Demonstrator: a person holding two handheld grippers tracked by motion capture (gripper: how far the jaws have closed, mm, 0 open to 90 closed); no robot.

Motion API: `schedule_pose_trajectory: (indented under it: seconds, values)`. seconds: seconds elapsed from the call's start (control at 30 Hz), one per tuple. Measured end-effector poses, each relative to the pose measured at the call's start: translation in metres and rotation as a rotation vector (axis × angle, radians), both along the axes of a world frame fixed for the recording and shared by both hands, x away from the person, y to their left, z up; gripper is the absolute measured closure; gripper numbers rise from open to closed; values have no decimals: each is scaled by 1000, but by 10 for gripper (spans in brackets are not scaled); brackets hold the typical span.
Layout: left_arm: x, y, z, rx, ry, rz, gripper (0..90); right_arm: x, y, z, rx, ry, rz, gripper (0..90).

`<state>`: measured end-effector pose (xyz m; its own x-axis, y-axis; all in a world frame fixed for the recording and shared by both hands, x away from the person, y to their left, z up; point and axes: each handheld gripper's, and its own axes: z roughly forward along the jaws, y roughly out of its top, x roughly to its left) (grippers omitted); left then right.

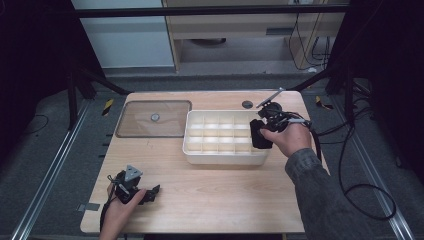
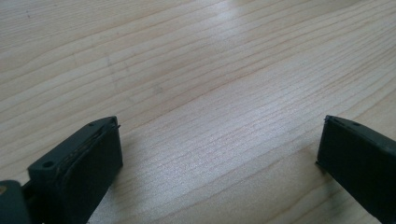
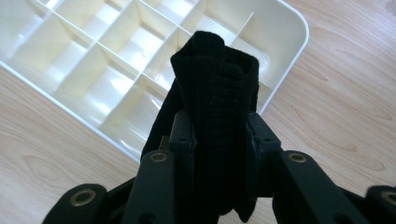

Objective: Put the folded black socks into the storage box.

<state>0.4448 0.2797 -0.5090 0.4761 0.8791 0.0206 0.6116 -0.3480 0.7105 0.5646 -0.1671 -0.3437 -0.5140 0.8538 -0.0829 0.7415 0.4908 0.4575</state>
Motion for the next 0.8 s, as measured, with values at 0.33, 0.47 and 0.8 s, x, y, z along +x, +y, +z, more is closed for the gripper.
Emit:
schedule_pose_trajectory:
  seconds: [0.33,0.47,0.8]
  values:
    - [0,0,0,0,0,0,0,6,6,-19,-27,34,5,689]
    - [-1,0,0,-2,0,2,0,9,6,-27,-43,39,2,689]
    - [-1,0,0,1,-1,-1,0,12,8,-35,-52,55,2,688]
